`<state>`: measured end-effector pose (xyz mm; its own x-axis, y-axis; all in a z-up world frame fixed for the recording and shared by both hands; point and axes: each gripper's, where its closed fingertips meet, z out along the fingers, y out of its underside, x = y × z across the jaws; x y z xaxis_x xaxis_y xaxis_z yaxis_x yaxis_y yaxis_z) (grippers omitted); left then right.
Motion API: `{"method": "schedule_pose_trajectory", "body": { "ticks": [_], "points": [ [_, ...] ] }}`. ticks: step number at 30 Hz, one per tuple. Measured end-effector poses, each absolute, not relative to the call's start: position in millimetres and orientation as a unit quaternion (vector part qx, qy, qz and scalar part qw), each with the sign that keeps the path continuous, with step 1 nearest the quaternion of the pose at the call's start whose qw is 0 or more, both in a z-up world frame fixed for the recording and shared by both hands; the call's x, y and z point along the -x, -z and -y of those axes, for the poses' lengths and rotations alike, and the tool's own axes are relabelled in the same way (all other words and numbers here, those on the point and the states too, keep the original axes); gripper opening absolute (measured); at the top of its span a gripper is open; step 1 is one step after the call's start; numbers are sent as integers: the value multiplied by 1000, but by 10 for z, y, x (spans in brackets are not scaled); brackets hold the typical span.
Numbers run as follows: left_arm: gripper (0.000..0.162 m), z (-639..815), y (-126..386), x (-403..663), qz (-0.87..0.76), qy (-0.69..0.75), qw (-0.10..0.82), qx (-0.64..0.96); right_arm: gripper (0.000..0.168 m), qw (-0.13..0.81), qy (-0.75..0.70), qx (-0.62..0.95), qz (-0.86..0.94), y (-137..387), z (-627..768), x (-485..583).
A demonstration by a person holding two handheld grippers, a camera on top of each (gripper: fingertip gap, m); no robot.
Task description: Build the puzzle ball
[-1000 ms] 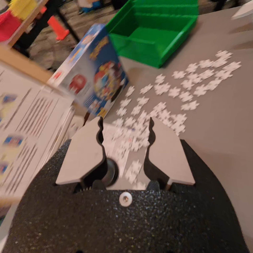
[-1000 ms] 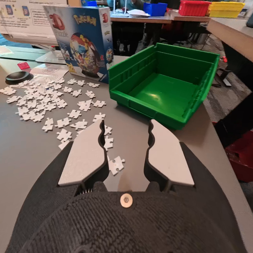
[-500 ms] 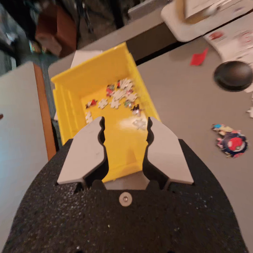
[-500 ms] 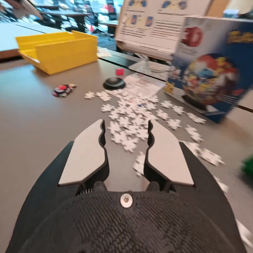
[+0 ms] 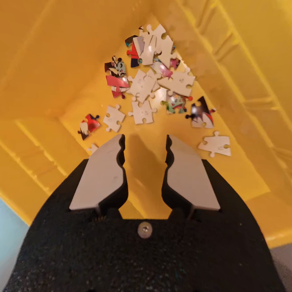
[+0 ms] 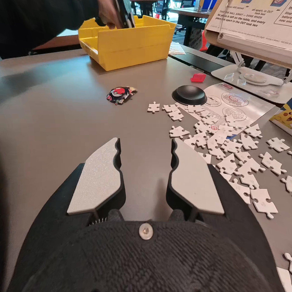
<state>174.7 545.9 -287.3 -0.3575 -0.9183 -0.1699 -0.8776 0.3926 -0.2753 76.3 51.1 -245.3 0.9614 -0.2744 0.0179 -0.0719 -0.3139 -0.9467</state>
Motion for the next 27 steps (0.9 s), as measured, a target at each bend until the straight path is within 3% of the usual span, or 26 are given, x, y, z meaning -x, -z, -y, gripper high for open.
{"method": "schedule_pose_trajectory", "body": {
  "ticks": [9, 12, 17, 21, 27],
  "points": [
    [44, -5429, 3104, -1928, -828, 97, 80, 547, 62, 561, 70, 817, -113, 2514, -529, -770],
    [24, -5380, 3110, -1908, -826, 108, 59, 550, 62, 557, 62, 820, -116, 2533, -537, -773],
    [24, -5339, 3110, -1866, -840, 119, 67, 525, 61, 556, 51, 820, -123, 2540, -535, -789],
    [24, -5289, 2923, -1768, -872, 124, 126, 457, 61, 568, 51, 812, -126, 2502, -518, -795],
    [24, -4769, 1808, -1512, -920, 126, 298, 222, 59, 578, 35, 804, -135, 2448, -554, -812]
  ]
}}
